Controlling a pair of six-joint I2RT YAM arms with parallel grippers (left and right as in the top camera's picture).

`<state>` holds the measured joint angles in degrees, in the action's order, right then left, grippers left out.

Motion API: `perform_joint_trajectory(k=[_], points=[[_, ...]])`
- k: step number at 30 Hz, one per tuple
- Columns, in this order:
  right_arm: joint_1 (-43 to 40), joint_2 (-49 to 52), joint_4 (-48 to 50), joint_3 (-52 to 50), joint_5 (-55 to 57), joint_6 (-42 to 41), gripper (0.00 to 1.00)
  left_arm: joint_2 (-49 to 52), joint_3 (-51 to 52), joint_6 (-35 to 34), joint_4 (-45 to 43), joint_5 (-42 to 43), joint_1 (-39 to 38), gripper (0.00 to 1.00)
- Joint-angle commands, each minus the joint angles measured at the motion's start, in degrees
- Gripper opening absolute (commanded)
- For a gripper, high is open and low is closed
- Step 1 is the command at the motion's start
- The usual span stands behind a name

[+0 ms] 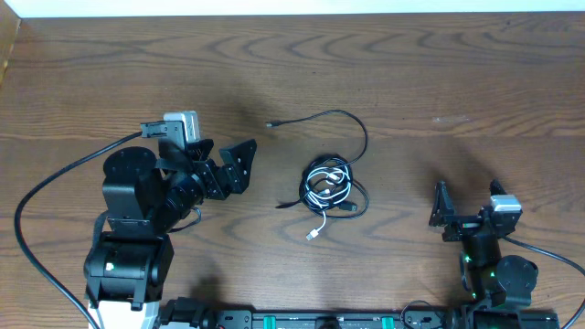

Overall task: Untangle cables
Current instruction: 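Move the left gripper forward over the black and white cable bundle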

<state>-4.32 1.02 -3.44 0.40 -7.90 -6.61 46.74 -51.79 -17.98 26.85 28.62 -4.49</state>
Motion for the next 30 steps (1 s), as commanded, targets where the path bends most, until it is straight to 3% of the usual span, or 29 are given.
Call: perform_joint_trajectory(k=[1,30], points=[[-0.1,-0.1,-0.2,-0.1,0.2,-0.6,0.99,0.1,-1.2,0.8,0.1,0.9,0.3,0.95],[-0.2,-0.1,-0.2,-0.1,0.2,-0.6,0.99,14.0,-1.2,-0.8,4.6,0.7,-2.7,0.95]])
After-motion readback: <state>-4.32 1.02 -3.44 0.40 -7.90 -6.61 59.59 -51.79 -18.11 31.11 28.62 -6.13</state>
